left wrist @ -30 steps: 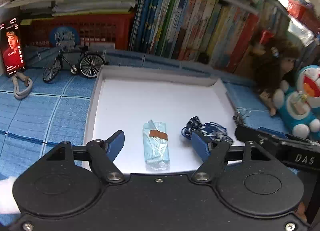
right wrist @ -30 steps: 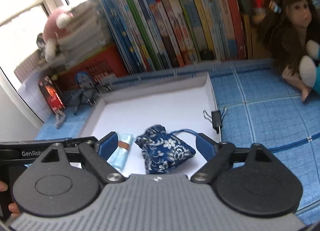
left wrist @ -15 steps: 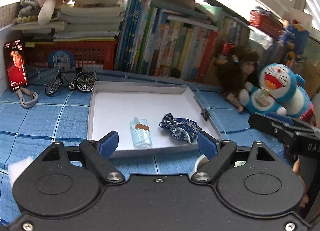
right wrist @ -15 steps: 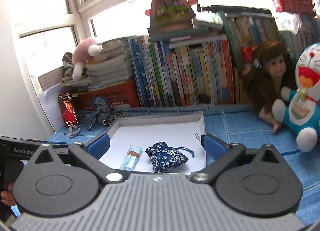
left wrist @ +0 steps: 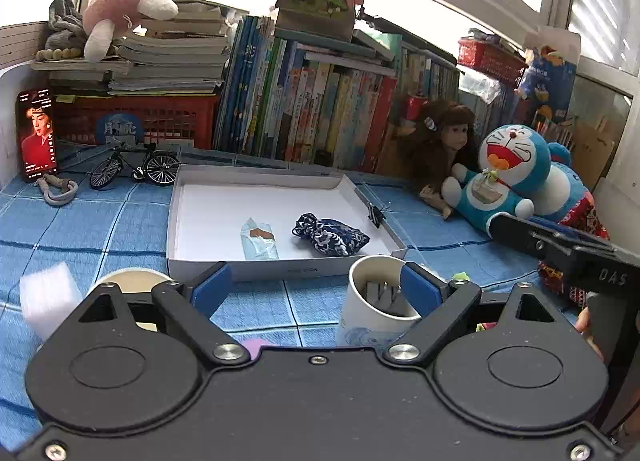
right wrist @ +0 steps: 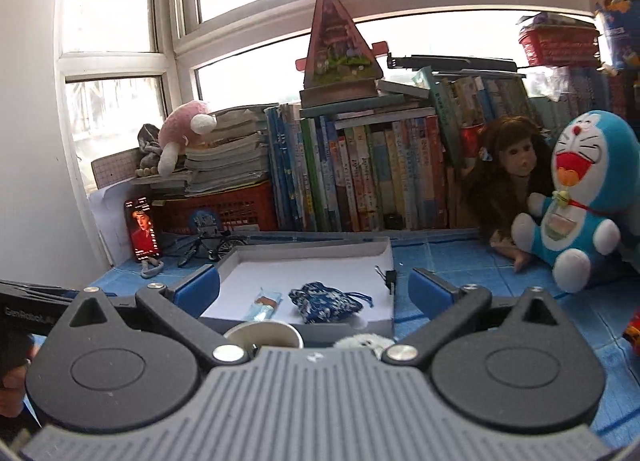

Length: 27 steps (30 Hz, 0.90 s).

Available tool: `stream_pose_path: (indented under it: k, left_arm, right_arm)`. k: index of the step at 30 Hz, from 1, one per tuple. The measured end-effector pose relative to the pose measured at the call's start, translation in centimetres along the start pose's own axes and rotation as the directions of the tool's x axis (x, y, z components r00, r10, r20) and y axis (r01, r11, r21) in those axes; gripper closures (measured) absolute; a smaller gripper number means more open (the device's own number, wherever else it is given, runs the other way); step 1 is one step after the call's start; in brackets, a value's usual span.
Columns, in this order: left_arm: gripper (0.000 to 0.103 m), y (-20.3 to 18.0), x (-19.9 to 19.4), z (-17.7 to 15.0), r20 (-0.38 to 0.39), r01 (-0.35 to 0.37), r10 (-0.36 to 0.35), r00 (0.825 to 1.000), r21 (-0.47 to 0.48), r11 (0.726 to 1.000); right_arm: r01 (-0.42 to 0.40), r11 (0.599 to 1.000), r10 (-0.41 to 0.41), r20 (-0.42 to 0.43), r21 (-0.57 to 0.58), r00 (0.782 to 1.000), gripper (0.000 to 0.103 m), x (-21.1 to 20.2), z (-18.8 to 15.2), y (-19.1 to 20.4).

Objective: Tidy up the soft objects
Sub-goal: 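Withdraw both open tools from the tray back toward the table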

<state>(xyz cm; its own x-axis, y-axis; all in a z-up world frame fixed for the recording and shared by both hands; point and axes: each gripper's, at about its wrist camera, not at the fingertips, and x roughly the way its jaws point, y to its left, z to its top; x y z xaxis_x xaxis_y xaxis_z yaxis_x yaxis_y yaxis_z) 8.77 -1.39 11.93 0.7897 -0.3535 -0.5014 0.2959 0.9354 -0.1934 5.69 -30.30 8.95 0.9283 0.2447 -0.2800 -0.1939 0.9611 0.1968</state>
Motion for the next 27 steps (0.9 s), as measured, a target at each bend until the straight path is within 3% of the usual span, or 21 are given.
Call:
stream_pose_path:
  k: [18,23,27]
  left_arm:
    - [0.010,-1.4,-0.9,-6.2,0.058,-0.064,0.061,0.996,0.051,0.997]
    - [0.010,-1.9,-1.2,-7.7,0.121,-0.075,0.065,0.990,0.081,0.994]
    - [0.010,-2.2,-1.2,-8.6,0.126,-0.086,0.073,0.989,0.101,0.991]
  right_arm:
    - [0.130,0.991,-0.130,-0.014,0.018,0.991,0.000,-1.7,-6.4,-1.3]
    - [0.159,0.987,-0.159,-0.010,-0.006,0.987,0.000,-1.9,-7.4,-1.4]
    - [0.180,0.983,-0.180,-0.011,-0.043,0.984,0.000,-2.1,-8.3,-1.0]
